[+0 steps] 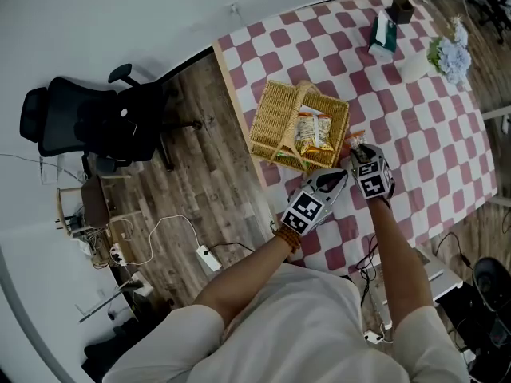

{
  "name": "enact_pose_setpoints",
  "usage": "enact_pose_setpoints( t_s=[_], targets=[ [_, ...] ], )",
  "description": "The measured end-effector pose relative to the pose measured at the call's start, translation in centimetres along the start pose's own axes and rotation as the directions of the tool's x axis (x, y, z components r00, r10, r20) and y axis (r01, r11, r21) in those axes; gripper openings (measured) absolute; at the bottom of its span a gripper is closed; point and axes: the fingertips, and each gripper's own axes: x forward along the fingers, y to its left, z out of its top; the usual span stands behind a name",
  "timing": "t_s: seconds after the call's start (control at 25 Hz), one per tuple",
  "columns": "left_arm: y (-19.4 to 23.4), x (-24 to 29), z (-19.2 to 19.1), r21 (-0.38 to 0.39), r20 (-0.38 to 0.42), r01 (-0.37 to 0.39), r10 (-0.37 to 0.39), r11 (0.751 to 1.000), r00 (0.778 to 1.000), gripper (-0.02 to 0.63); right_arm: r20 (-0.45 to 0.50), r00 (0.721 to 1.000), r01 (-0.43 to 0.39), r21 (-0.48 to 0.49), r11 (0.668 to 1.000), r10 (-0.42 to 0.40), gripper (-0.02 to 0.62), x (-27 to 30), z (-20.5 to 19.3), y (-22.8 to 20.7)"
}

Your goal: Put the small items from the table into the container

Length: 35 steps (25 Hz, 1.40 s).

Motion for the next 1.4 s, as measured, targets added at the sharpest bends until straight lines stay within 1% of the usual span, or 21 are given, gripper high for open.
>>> enact_pose_setpoints(
  t_s=[0.12, 0.28, 0.48, 0.72, 0.84, 1.0, 1.12, 1.24, 1.4],
  targets=[
    [-0.4, -0.2, 0.2, 0.002, 0.002, 0.003, -0.003, 1.0, 1.0, 0.028, 0.003, 1.0, 0.001, 0.001, 1.0, -0.001, 0.123, -0.3, -0.2, -0.2],
    [-0.9, -0.6, 0.7, 0.016, 0.009, 0.008, -0.008, 1.0, 1.0, 0.028, 0.037, 0.999, 0.006, 0.038, 0.999, -0.007, 0.083, -1.9, 0.4, -0.4],
    [-1.2, -1.7, 2.1, 0.037, 0.03, 0.005, -0.006, 0.999, 1.0, 0.028, 0.109, 0.993, 0.031, 0.058, 0.998, -0.037, 0.078, -4.7, 1.8, -1.0],
    [-2.8, -3.8, 3.8, 0.061, 0.055, 0.006, -0.009, 0.998, 0.998, 0.028, 0.212, 0.975, 0.052, 0.089, 0.995, -0.069, 0.075, -10.4, 3.9, -1.1],
    [-3.7, -5.3, 5.2, 0.062, 0.083, -0.001, -0.005, 0.998, 0.997, 0.028, 0.273, 0.958, 0.06, 0.114, 0.992, -0.089, 0.074, -13.7, 5.0, -1.0],
    [-4.7, -7.6, 7.6, 0.069, 0.142, -0.018, 0.008, 0.997, 0.99, 0.026, 0.355, 0.93, 0.049, 0.151, 0.987, -0.1, 0.066, -18.7, 6.1, 0.0],
    [-5.8, -9.4, 10.2, 0.089, 0.185, -0.019, 0.002, 0.996, 0.983, 0.026, 0.417, 0.903, 0.032, 0.172, 0.985, -0.102, 0.064, -22.5, 6.9, 1.1],
    [-7.3, -11.3, 12.9, 0.117, 0.229, -0.016, -0.011, 0.993, 0.973, 0.026, 0.476, 0.874, 0.019, 0.172, 0.985, -0.1, 0.064, -26.3, 8.1, 2.6],
    [-9.5, -13.8, 15.7, 0.138, 0.263, -0.007, -0.03, 0.99, 0.964, 0.026, 0.544, 0.831, 0.026, 0.174, 0.984, -0.118, 0.063, -31.6, 9.5, 4.6]
  ],
)
